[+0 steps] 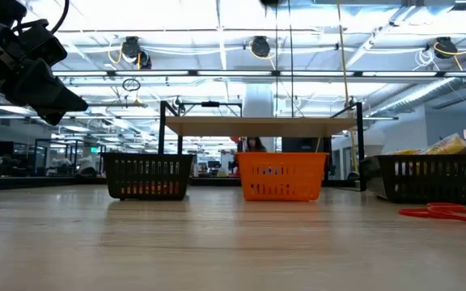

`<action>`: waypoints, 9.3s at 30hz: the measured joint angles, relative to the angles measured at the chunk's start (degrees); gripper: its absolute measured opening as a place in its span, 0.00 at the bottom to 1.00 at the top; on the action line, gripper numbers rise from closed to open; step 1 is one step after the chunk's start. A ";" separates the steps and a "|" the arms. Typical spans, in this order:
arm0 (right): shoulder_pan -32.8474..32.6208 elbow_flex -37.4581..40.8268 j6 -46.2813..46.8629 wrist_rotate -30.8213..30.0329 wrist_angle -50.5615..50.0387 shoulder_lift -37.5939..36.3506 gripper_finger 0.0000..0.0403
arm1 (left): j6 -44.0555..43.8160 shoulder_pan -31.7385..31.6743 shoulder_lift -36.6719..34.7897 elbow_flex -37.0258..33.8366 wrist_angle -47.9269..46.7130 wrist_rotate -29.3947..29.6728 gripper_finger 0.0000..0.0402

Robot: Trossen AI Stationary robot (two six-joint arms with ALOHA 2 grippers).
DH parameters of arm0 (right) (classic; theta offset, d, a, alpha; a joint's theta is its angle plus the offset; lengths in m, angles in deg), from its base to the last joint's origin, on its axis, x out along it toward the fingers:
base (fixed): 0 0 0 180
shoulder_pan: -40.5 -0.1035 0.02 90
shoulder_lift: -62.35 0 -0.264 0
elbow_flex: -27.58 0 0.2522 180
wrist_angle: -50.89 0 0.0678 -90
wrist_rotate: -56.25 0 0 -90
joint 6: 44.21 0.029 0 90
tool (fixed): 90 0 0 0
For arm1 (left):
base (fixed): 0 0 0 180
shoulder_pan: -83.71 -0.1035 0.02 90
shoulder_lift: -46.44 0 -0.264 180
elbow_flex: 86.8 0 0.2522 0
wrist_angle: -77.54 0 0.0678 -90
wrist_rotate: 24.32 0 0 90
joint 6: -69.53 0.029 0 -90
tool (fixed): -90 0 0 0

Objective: Pick & Place Office Desk Supplies
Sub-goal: Put the yellow spring rubber band into the orange bin, then put the red rubber band into the left black bin

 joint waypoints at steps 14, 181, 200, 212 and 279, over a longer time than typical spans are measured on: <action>15.07 41.53 -7.91 2.10 18.85 -45.07 0.00 | 6.56 -0.02 0.00 0.00 7.20 7.43 0.05; 25.66 67.69 -9.32 0.60 4.30 -88.65 0.00 | 7.06 -0.02 -4.13 -0.98 -3.62 11.45 0.01; 25.64 67.74 -9.50 0.56 6.37 -85.86 0.00 | 8.13 -0.02 -4.13 -0.96 -3.86 7.65 0.02; 25.64 67.74 -9.94 0.56 6.39 -85.88 0.00 | 9.47 -0.02 -4.13 -0.94 -3.86 7.43 0.03; 1.47 10.28 5.67 -19.94 -44.41 -18.57 0.00 | 7.49 -0.02 -4.11 -0.87 -3.86 7.48 0.04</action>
